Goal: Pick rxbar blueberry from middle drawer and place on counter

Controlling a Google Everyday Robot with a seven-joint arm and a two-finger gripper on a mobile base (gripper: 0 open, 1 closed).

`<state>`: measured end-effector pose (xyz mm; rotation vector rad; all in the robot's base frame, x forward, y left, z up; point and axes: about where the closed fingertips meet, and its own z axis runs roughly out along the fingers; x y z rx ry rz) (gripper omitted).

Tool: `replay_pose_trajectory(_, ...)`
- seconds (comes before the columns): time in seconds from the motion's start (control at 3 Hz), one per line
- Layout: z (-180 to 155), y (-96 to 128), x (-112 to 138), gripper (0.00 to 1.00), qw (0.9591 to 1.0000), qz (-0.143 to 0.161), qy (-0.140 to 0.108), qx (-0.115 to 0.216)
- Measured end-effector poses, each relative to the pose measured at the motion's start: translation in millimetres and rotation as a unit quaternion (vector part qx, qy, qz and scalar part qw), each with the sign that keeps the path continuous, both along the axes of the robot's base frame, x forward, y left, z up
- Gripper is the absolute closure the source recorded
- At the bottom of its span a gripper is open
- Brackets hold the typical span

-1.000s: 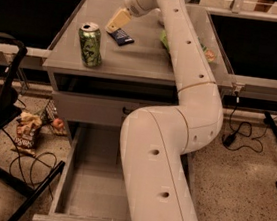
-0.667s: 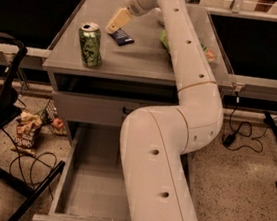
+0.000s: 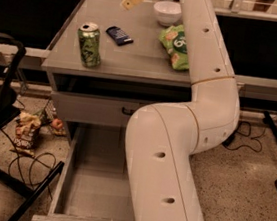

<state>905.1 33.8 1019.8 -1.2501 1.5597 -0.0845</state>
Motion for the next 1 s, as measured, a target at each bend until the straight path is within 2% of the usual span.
replay_pose_trajectory(0.33,66,-60,-29,0.0,0.9984,-0.049,-0.028,-0.006)
replay_pose_trajectory(0.67,66,-110,-68,0.0,0.9946,-0.101,0.009,-0.021)
replay_pose_trajectory(1.0,-38,-141,-87,0.0,0.9798,-0.157,0.114,-0.047)
